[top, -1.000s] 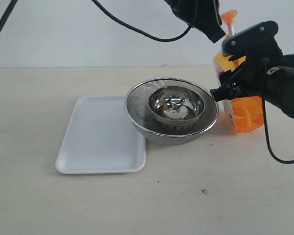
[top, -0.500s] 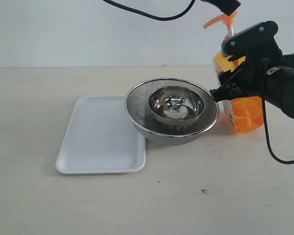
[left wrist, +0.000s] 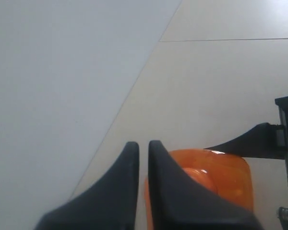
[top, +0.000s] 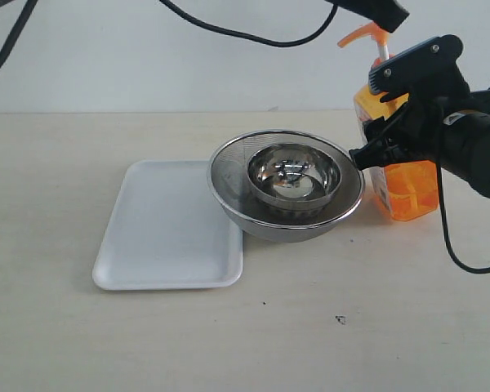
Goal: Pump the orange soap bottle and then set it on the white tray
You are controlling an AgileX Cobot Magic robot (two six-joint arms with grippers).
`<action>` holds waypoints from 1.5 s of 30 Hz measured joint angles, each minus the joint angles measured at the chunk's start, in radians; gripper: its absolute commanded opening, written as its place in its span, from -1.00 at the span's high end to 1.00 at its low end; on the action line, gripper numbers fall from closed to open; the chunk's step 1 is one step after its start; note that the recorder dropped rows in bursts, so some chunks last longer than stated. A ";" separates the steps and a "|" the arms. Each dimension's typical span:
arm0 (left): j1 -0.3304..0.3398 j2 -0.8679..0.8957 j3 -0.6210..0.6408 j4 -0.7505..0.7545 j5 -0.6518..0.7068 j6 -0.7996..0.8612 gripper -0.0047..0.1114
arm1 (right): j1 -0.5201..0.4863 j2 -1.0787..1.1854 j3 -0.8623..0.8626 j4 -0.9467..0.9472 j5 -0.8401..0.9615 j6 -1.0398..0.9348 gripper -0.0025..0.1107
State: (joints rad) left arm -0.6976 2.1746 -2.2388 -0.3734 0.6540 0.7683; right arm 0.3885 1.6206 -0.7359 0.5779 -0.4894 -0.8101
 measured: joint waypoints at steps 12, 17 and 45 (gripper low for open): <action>0.000 0.013 0.000 0.000 0.045 -0.009 0.84 | 0.000 0.000 0.000 -0.002 0.000 0.000 0.96; 0.000 0.013 0.000 0.000 0.069 -0.009 0.84 | 0.000 0.000 0.000 -0.002 0.000 0.000 0.96; 0.000 0.026 -0.014 0.000 0.107 -0.032 0.84 | 0.000 0.000 0.000 -0.002 0.000 0.000 0.96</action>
State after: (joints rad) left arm -0.6976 2.2010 -2.2532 -0.3738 0.7608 0.7367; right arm 0.3885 1.6206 -0.7359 0.5761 -0.4894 -0.8097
